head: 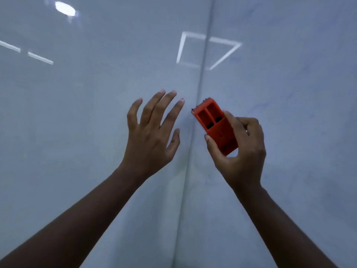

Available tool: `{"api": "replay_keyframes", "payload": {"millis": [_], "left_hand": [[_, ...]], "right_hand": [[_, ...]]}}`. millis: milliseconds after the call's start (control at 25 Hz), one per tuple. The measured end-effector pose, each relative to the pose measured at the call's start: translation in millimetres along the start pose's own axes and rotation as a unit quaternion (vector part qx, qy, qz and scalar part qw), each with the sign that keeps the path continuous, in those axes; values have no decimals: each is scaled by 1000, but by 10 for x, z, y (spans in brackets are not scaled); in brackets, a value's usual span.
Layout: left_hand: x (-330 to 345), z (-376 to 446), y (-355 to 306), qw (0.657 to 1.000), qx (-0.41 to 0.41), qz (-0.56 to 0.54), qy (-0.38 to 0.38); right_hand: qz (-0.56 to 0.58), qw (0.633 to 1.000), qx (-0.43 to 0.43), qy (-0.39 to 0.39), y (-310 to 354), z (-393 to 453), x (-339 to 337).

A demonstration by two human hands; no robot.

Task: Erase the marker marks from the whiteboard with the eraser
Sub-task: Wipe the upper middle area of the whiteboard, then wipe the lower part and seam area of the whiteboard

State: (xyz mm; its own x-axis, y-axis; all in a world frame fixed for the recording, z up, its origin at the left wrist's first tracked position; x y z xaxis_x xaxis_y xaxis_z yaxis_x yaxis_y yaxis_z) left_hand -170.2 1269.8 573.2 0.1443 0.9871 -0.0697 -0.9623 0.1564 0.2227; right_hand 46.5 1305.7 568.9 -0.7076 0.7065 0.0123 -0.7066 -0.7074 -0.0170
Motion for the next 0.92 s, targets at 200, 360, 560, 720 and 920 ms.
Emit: {"api": "replay_keyframes", "payload": {"millis": [200, 360, 560, 720, 920], "left_hand": [[232, 1220, 310, 996, 58, 38, -54], [346, 2008, 501, 992, 80, 49, -90], [393, 2857, 571, 987, 86, 51, -127], [561, 3074, 584, 988, 48, 63, -133], [683, 3045, 597, 985, 55, 86, -141]], "right_hand": [[-14, 997, -44, -68, -301, 1061, -14], [-38, 990, -78, -110, -377, 1904, 9], [-51, 985, -77, -148, -567, 2593, 46], [-78, 978, -73, -181, -823, 2914, -63], [-14, 974, 0, -225, -1036, 3314, -118]]}}
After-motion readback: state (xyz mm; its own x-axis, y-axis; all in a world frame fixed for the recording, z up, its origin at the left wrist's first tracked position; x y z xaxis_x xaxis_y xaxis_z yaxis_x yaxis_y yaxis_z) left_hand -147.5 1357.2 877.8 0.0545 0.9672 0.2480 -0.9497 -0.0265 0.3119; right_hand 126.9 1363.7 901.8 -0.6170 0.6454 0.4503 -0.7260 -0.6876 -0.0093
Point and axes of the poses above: each hand's wrist, its own z-axis towards the middle knuckle, its own x-axis out of the palm, y = z × x, the point moved 2 cm from there along z, towards the middle knuckle, and after that the axes turned 6 degrees about -z, right-handed, at the moved point
